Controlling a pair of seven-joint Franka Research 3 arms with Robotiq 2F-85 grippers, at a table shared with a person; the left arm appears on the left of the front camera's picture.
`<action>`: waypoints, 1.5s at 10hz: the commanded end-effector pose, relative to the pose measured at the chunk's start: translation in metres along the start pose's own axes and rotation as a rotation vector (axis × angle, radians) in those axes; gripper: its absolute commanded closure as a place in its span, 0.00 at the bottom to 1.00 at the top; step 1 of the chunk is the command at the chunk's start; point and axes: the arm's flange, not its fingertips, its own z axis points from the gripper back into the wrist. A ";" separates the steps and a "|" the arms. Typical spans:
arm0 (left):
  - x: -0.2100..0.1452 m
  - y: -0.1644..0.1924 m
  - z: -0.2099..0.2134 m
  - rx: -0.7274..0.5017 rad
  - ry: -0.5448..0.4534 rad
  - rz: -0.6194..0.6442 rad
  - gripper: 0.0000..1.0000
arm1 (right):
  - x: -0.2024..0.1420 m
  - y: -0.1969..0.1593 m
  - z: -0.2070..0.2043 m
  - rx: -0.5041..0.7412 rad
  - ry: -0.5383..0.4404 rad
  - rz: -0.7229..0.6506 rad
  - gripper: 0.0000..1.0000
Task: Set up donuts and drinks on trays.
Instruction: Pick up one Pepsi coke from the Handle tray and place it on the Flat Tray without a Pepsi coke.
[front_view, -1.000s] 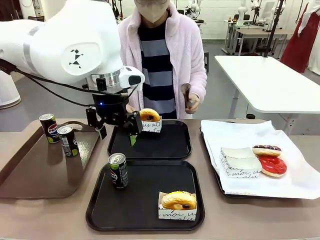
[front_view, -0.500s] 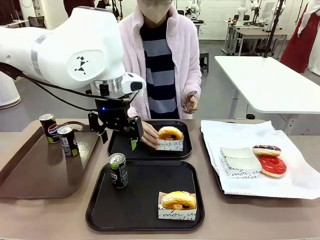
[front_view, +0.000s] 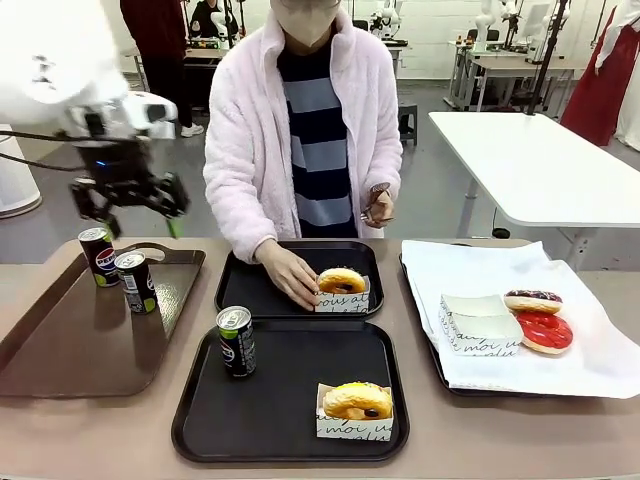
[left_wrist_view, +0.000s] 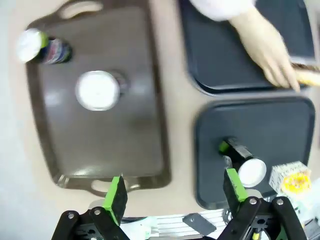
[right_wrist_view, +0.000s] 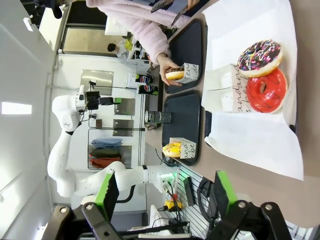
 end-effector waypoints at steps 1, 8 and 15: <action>0.021 0.021 -0.002 0.056 -0.031 0.046 0.00 | 0.000 -0.001 0.001 0.014 -0.006 0.006 0.00; 0.039 0.057 -0.014 0.052 0.012 0.094 0.00 | 0.000 -0.001 0.001 0.014 -0.006 0.006 0.00; 0.055 0.067 -0.044 0.043 -0.007 -0.029 0.00 | 0.000 -0.001 0.001 0.014 -0.006 0.006 0.00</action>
